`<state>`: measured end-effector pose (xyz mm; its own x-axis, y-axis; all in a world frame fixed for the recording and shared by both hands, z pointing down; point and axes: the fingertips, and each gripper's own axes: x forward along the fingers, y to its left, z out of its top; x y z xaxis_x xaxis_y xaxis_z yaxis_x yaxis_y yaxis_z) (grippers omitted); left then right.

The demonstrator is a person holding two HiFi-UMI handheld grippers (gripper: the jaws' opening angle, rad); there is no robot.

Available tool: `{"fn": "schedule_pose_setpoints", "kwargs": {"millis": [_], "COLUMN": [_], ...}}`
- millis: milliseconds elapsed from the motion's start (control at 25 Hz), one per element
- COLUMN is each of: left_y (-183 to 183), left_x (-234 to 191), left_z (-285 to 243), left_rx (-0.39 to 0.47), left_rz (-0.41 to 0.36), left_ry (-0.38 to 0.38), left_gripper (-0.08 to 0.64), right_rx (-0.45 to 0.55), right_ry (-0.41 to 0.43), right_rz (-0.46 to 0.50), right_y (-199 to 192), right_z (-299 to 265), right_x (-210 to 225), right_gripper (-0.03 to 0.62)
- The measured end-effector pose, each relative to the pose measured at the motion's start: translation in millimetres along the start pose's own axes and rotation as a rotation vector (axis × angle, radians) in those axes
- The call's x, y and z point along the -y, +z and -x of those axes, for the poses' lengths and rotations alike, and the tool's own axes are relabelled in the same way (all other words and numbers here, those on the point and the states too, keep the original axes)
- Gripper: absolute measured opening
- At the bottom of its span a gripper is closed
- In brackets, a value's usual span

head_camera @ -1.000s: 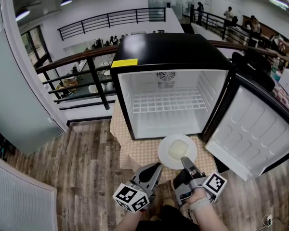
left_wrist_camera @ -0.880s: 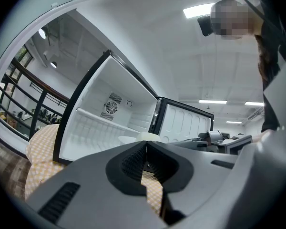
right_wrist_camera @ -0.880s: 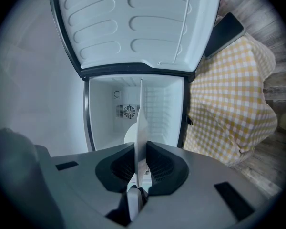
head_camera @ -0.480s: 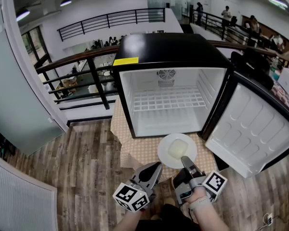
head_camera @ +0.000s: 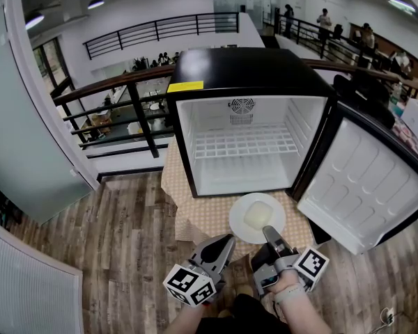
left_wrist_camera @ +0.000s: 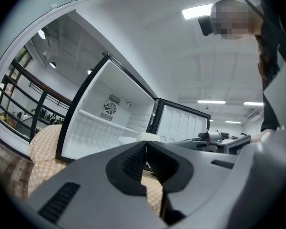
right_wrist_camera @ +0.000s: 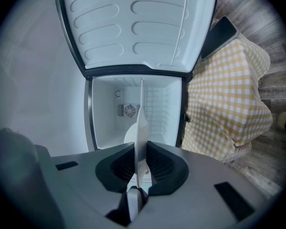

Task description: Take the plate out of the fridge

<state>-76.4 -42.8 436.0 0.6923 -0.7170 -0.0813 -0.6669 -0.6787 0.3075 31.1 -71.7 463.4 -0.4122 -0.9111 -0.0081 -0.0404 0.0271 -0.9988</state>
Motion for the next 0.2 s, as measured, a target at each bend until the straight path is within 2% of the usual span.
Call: {"fn": "schedule_pose_setpoints", "kwargs": {"millis": [200], "left_y": [0.2], "left_x": [0.2], "left_z": [6.8], "left_rx": [0.002], "left_rz": [-0.001], "left_ry": [0.005], "left_gripper": [0.009], "right_rx": [0.001], "right_ry": [-0.008], "right_rz": [-0.003], "right_y": [-4.9], "right_z": [4.9], "right_x": [3.5], "right_gripper": [0.055]}}
